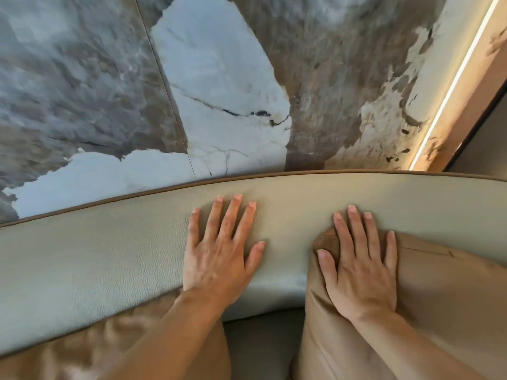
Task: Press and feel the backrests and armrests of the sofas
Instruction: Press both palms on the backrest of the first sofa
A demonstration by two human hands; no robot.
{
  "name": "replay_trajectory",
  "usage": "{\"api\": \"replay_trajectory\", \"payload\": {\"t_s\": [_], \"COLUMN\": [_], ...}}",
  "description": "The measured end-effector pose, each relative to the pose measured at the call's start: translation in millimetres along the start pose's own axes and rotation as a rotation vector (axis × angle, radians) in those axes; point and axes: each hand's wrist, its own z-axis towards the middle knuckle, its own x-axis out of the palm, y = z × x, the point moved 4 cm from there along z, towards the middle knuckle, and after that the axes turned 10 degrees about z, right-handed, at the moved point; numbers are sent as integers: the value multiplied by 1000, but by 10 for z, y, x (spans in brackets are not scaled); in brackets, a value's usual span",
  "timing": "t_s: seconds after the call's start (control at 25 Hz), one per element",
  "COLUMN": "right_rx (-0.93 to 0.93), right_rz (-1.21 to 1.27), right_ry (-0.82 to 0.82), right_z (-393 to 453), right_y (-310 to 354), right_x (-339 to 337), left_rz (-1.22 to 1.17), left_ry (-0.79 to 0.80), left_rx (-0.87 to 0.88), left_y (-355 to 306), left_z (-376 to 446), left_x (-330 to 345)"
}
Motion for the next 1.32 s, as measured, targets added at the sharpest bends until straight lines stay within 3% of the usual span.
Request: {"api": "replay_trajectory", "payload": {"t_s": [0.24, 0.6, 1.04, 1.32], "right_rx": [-52, -57, -77, 10], "right_rz": [-4, -6, -3, -36], "right_ry": [-80, -67, -51, 81], "right_z": [29, 126, 160, 115], "right_y": [-63, -124, -94, 30], "right_x": [59, 114, 44, -110], "left_rz": [36, 58, 41, 47], "left_ry": [-67, -101, -5, 84], "left_rx": [21, -8, -25, -52], "left_y": [4, -10, -22, -22], "left_z": [38, 71, 92, 28], "left_x": [81, 66, 49, -42]}}
